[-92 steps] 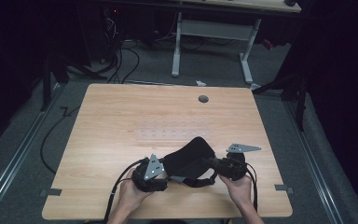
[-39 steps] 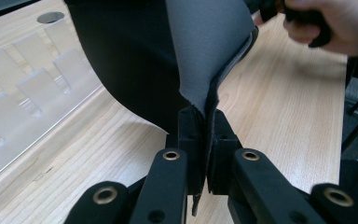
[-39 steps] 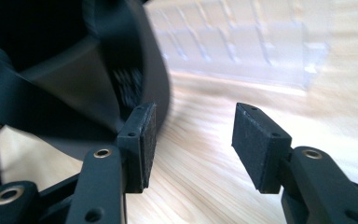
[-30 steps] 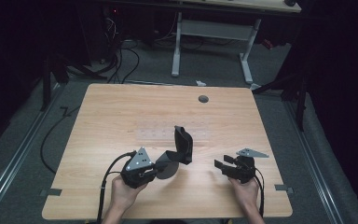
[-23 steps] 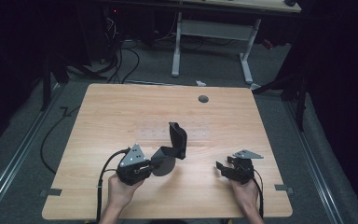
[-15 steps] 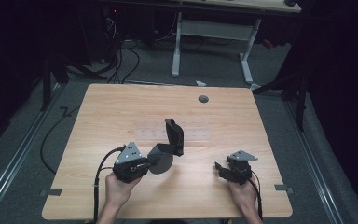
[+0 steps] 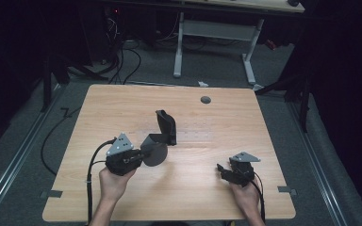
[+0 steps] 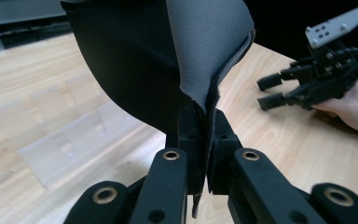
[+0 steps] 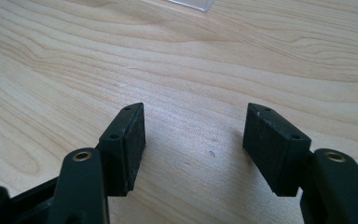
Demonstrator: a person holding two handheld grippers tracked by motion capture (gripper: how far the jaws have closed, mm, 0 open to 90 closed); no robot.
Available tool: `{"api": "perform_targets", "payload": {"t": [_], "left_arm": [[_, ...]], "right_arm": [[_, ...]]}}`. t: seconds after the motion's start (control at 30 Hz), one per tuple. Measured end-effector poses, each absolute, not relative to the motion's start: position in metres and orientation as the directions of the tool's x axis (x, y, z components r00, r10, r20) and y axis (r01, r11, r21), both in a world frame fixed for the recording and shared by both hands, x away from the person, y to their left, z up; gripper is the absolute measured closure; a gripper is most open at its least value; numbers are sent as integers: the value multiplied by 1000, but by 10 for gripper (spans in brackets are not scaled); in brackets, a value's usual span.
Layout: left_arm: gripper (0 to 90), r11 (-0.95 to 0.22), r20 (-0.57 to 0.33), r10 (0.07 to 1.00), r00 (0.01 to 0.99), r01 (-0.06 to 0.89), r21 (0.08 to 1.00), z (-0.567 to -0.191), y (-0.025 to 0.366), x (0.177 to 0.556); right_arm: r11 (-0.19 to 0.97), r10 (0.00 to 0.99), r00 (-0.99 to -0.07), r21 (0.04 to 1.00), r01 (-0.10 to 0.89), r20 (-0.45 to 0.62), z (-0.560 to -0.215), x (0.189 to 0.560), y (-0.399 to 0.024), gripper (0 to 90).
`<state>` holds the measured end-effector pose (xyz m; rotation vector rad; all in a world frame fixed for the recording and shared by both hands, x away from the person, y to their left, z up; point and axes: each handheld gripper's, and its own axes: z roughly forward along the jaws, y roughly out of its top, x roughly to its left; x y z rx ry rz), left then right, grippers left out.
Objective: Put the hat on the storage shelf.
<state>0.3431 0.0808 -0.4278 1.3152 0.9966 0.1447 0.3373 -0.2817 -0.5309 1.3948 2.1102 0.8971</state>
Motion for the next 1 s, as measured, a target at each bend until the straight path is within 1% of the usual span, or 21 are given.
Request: {"api": "perform_targets", "payload": {"t": [0.53,1.0], "left_arm": [[866,364,-536,592,602,393,844,-407,89,360],[867,377,-498,645,580,325,867,-395,97,391]], "right_arm": [[276,923,-385,728,628,-17,-531,337,-282,389],[276,922,-386,728,628,-16,-531,337,-282,387]]}}
